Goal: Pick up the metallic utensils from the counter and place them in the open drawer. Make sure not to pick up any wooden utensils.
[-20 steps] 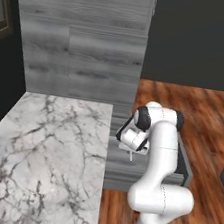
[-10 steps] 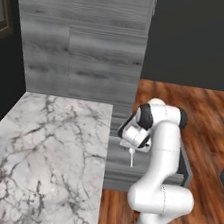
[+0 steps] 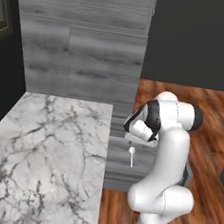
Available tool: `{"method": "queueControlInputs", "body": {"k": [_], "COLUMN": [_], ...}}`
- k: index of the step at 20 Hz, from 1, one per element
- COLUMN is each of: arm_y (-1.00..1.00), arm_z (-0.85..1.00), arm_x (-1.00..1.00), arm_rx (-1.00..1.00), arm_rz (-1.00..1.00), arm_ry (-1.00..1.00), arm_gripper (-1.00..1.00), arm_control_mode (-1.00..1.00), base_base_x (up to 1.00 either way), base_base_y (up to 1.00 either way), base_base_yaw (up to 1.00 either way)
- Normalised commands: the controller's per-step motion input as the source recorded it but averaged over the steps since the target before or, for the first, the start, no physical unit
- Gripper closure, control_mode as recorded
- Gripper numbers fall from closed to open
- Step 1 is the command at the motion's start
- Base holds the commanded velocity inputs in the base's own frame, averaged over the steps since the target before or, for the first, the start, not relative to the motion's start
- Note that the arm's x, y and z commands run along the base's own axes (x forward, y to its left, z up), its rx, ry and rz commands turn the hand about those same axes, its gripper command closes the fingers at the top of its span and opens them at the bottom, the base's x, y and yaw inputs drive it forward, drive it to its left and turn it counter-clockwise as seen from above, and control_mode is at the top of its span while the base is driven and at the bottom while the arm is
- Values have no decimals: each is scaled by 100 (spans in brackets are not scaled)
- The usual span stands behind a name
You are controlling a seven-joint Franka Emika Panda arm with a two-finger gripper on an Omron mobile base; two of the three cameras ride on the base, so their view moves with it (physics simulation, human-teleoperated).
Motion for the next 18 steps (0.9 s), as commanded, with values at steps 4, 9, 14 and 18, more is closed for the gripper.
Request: {"method": "queueControlInputs", "body": {"k": [4, 9, 14, 18], "arm_y": [-10, -6, 0, 0], "arm_z": [83, 86, 73, 80], "arm_x": [-62, -55, -55, -70], "arm_rx": [0, -1, -2, -2], "arm_rz": [0, 0, 0, 0], "arm_ry": [1, 1, 0, 0], "arm_gripper": [-100, -100, -100, -100], "arm_control_mode": [-100, -100, -100, -100], "base_base_x": [0, 0, 0, 0], "base_base_y": [0, 0, 0, 0], "base_base_yaw": [0, 0, 0, 0]}}
